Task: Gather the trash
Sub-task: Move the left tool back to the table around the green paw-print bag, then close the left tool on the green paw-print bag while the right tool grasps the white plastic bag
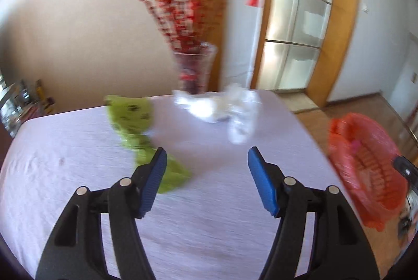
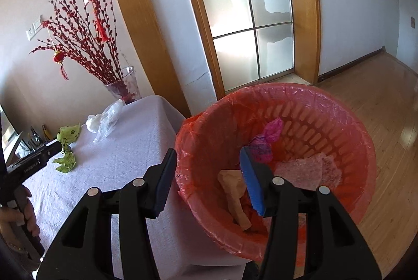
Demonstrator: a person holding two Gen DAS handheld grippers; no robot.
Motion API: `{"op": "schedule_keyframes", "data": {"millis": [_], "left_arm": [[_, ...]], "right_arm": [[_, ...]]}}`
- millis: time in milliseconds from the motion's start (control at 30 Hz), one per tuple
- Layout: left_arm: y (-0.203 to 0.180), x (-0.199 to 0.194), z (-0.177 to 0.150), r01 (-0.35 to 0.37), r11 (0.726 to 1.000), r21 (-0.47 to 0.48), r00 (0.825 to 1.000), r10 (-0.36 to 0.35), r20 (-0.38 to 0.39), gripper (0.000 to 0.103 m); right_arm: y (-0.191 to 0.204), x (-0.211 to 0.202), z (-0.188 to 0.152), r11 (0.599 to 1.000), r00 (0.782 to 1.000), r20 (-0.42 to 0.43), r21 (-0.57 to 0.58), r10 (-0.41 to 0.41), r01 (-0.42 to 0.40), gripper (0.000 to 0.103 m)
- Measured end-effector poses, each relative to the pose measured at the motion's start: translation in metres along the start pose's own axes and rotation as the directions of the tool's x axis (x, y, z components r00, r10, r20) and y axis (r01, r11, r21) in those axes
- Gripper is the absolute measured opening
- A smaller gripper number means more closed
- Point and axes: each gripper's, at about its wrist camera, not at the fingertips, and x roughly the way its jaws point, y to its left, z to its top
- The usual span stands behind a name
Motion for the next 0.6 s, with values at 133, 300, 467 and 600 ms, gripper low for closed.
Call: {"op": "schedule_keyframes", "data": {"millis": [133,300,467,600], "left_arm": [[0.046,0.018,0.009,-0.131,0.990,-0.060,0.991,0.129,-0.032,0.066],[0.075,0.039,0.018,-0.144,0.983,-0.115,0.987,0.135,-0.083,0.066],[0.079,0.067,0.024,-0.159,0.979,-0.129,0.978,0.138,-0.158,0.066],[0.082,0.092,0.025,-0.170,0.974,-0.151,0.967,0.135,-0.218,0.066]], "right_arm": [[0.014,0.004,0.000,1.000,1.000,0.005,-0.015,0.021,-0.021,0.054],[0.027,0.010,0.002,0.999,0.999,0.003,-0.024,0.045,-0.045,0.054],[0.039,0.018,0.002,0.997,0.998,-0.013,-0.047,0.057,-0.058,0.054],[0.048,0.023,0.002,0.996,0.998,-0.028,-0.070,0.062,-0.063,0.054]]}}
